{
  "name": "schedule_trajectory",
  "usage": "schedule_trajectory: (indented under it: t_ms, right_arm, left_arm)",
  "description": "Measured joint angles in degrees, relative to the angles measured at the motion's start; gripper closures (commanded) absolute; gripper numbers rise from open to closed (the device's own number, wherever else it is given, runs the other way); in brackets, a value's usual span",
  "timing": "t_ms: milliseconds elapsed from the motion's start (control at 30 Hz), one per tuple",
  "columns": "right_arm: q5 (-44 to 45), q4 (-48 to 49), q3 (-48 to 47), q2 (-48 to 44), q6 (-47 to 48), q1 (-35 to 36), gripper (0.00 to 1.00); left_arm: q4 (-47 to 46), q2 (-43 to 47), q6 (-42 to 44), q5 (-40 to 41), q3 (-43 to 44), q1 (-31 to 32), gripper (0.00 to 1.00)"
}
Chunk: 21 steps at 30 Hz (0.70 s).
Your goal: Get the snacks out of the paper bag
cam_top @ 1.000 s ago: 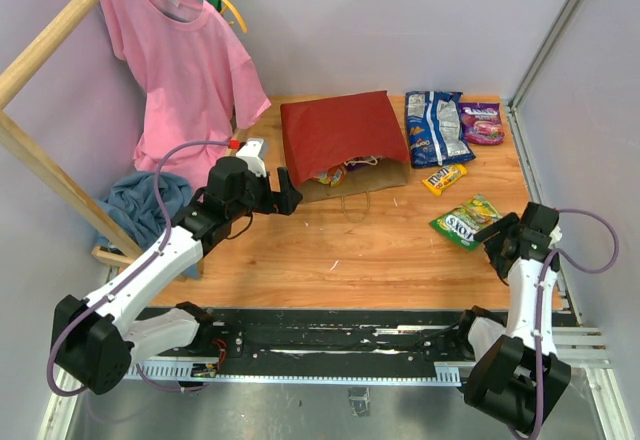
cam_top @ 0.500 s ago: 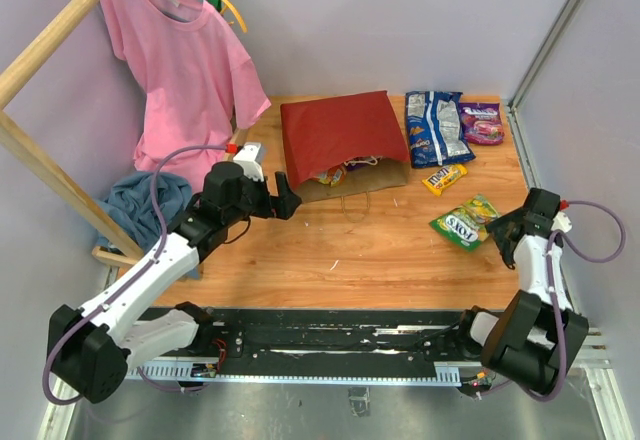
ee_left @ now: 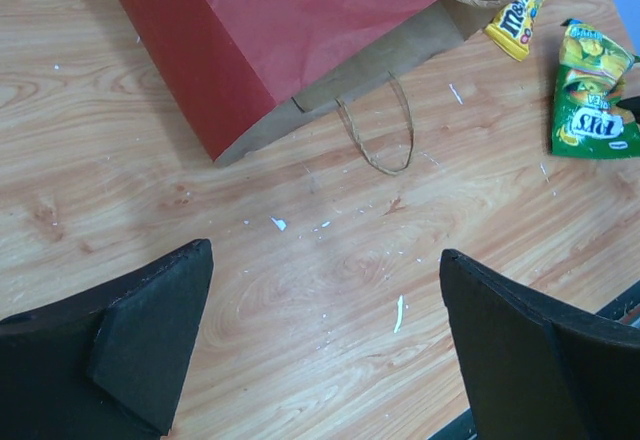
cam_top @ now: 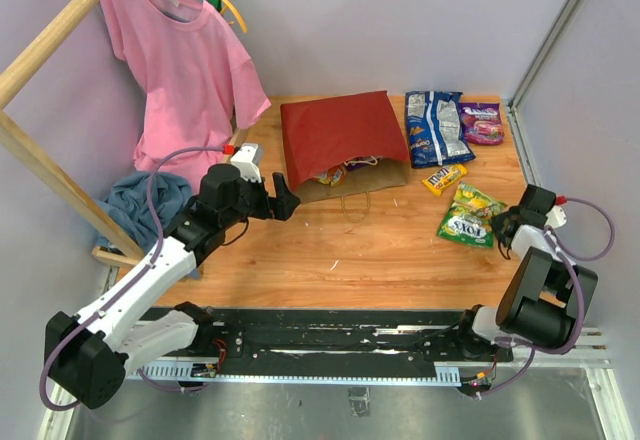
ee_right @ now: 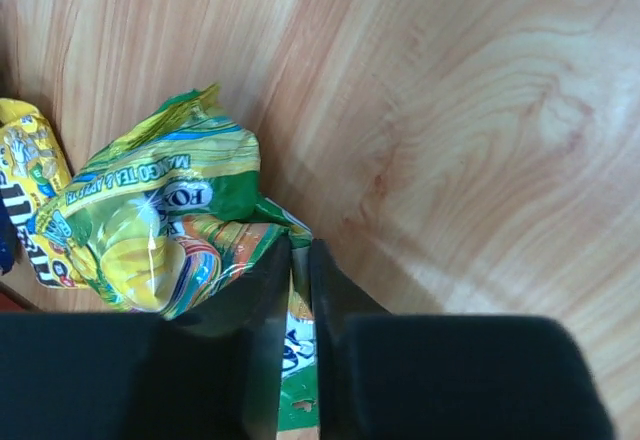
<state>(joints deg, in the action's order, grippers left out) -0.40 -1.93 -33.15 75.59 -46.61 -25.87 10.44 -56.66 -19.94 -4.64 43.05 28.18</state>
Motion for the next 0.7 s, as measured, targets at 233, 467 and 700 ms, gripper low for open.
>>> schedule_trajectory:
  t_ms: [233,467,700]
  right_arm:
    - [-2.3,4.7,-1.9,4.9,-2.3,-0.1,0.99]
    - [-4.2,6.5,-6.6,7.6,-2.8,-2.2,0.99]
    - [-4.5,7.7,-12.8,12.0,-2.2,-4.0,0.99]
  left_arm:
    - [0.0,0.4,0.0,0.0,0.0,0.0,0.0]
    - [0.0,0.6,0.0,0.1,0.0,0.0,0.0]
    - [0.0,0.2,0.0,0.0,0.0,0.0,0.0]
